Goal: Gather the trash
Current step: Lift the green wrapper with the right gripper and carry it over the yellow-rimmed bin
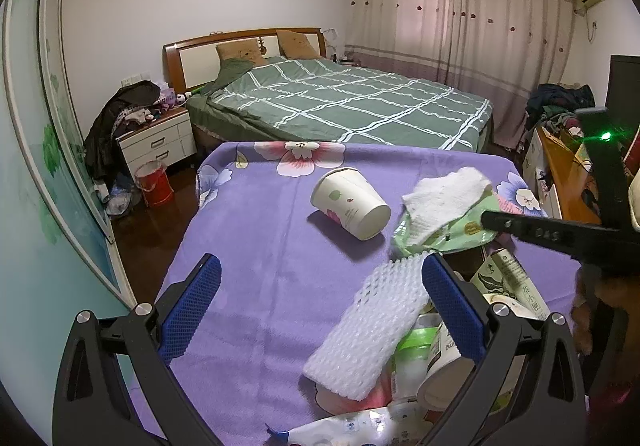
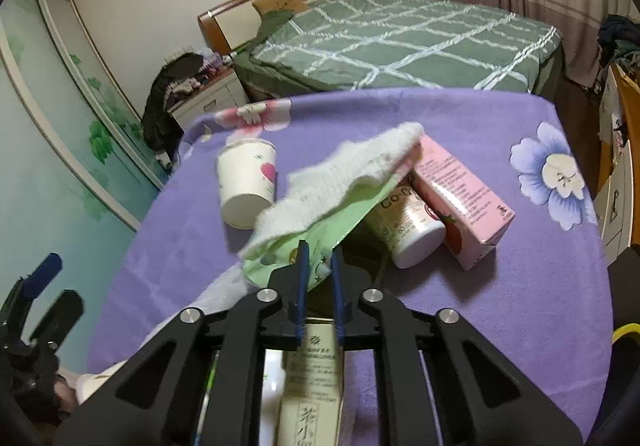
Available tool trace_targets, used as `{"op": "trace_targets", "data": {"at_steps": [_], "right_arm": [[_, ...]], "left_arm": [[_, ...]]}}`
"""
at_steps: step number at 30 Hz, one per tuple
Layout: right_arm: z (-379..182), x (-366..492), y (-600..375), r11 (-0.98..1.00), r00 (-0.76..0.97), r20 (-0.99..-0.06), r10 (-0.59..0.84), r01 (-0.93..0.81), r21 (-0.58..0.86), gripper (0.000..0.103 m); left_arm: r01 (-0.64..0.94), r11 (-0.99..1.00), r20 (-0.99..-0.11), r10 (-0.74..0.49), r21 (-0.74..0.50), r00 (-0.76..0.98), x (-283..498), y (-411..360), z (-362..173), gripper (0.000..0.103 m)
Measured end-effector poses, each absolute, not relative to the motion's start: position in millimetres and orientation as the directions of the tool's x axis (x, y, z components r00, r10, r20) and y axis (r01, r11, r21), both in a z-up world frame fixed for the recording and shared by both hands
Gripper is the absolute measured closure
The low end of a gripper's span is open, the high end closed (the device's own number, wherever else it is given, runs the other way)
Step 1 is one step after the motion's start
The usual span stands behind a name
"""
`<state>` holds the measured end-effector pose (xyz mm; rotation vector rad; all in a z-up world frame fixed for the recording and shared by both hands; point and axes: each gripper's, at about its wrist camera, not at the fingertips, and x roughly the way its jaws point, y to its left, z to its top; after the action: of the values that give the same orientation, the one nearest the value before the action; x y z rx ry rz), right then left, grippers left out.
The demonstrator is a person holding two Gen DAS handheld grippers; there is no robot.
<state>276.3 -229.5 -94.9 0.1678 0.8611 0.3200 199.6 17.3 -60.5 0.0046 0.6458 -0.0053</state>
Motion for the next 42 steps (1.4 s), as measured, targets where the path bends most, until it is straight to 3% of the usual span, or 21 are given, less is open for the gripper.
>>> {"op": "trace_targets", "data": {"at_steps": [13, 19, 22, 24, 33, 42], "right_arm": [[-28.5, 224.8, -254.3, 0.985, 0.784, -0.596, 0.173, -0.153, 0.083, 0.101], [-5.2, 196.0, -262.5, 0.975, 0.826, -0.518, 0.221, -0.201, 0.095, 0.102], [-6.1, 199.7, -257.7, 0.985, 0.829, -0.537, 0.154, -0.169, 0.023, 0.102], [-6.6, 201.1, -260.4, 0.978, 0.806, -0.555, 0.205, -0.197, 0.074, 0.102], [26.6, 156.9, -262.6, 0.959, 0.849, -0.449, 0.279, -0.267, 0.090, 0.102], [38.9, 132.8, -293.6, 0.976, 0.883, -0.415, 0.218, -0.204, 0.079, 0.102]], "left_arm": [[0.034, 0.999, -0.565, -0.032, -0.006, 0.824, 172.2, 18.3, -49.1, 0.004], [0.044, 0.999, -0.554, -0.039, -0.003, 0.832, 156.5, 14.9, -41.3, 0.004], [0.049, 0.999, -0.547, -0.045, -0.008, 0.836, 149.7, 12.9, -36.7, 0.004], [0.054, 0.999, -0.543, -0.050, -0.009, 0.838, 145.4, 9.5, -34.5, 0.004], [0.063, 0.998, -0.543, -0.053, 0.001, 0.838, 137.1, 6.6, -30.9, 0.004], [0.084, 0.996, -0.544, -0.069, 0.003, 0.836, 132.0, -2.9, -27.0, 0.004]]}}
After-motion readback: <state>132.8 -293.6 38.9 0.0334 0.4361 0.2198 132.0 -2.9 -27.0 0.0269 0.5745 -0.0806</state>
